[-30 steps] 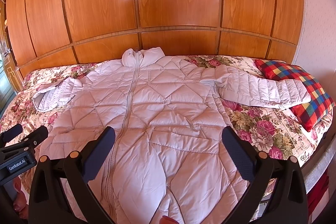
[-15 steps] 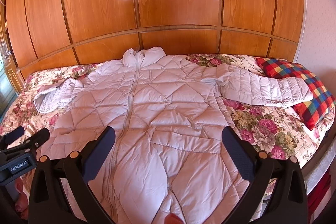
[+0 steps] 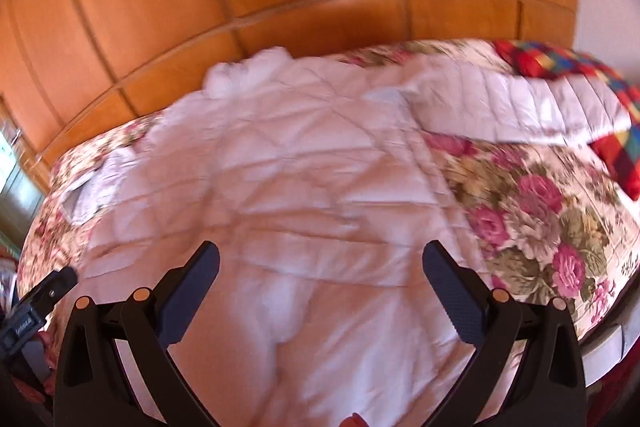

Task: Fold small clothes
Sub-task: 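Grasp the jacket sleeve beside the plaid pillow with the right gripper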

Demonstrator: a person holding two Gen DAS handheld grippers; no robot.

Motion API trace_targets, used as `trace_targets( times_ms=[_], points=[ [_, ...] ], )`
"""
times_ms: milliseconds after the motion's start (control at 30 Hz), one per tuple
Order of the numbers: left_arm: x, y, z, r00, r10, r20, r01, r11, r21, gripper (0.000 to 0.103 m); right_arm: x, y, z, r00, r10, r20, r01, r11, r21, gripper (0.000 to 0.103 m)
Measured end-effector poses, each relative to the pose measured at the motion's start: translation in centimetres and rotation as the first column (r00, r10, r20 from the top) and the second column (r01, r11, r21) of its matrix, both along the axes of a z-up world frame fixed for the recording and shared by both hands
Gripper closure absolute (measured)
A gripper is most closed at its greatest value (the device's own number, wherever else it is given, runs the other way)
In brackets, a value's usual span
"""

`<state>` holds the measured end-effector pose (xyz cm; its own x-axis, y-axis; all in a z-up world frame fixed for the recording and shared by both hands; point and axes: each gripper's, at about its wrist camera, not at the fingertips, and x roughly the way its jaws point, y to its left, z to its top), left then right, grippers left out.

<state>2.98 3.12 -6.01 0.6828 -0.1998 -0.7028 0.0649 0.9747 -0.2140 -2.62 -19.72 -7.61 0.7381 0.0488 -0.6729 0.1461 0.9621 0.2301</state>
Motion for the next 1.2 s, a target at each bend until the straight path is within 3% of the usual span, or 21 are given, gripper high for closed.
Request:
trace_targets(
  times_ms=[133,300,367,467,567,767,1000,1133,1200],
  points=[
    [1.2,0.1,-1.7,1.0,0.013,-0.005,-0.012,0.998,0.063,0.003,1.1,-4.7,-1.7,0.996,-0.084,-0.031,0.084,0.996,-0.001,0.002],
    [3.8,1.0,-3.0,0.999,0.012,-0.036,-0.01,0.999,0.042,0.003,1.1,-12.1,-3.0,0.979,-0.202,-0.01,0.2,0.962,0.184,0.005],
    [4.6,1.2,-3.0,1.0,0.001,-0.004,-0.001,1.0,0.022,0.003,1.2,-15.4,-3.4,0.966,-0.257,-0.012,0.252,0.936,0.245,0.017],
    [5.9,1.4,-3.1,0.999,0.03,0.033,-0.031,0.999,0.045,0.003,1.8,-19.7,-4.0,0.949,-0.315,-0.022,0.307,0.904,0.296,0.025],
    [7.2,1.6,-3.3,0.996,0.049,0.068,-0.054,0.996,0.074,0.003,2.1,-23.7,-4.7,0.921,-0.386,-0.048,0.379,0.862,0.337,0.035],
    [8.5,2.1,-3.8,0.991,0.065,0.118,-0.085,0.982,0.169,0.003,2.3,-30.8,-5.8,0.842,-0.535,-0.066,0.516,0.765,0.385,0.038],
    [8.7,2.7,-5.6,0.992,0.074,0.104,-0.089,0.984,0.155,0.003,2.8,-35.7,-6.2,0.773,-0.633,-0.032,0.578,0.683,0.447,0.051],
    [8.9,3.0,-6.3,0.994,0.079,0.08,-0.089,0.987,0.131,0.003,3.5,-37.6,-6.4,0.763,-0.646,-0.026,0.572,0.656,0.492,0.078],
    [9.0,3.0,-6.6,0.995,0.078,0.067,-0.086,0.988,0.125,0.003,3.5,-37.7,-6.3,0.77,-0.638,-0.03,0.566,0.66,0.494,0.086]
  ],
)
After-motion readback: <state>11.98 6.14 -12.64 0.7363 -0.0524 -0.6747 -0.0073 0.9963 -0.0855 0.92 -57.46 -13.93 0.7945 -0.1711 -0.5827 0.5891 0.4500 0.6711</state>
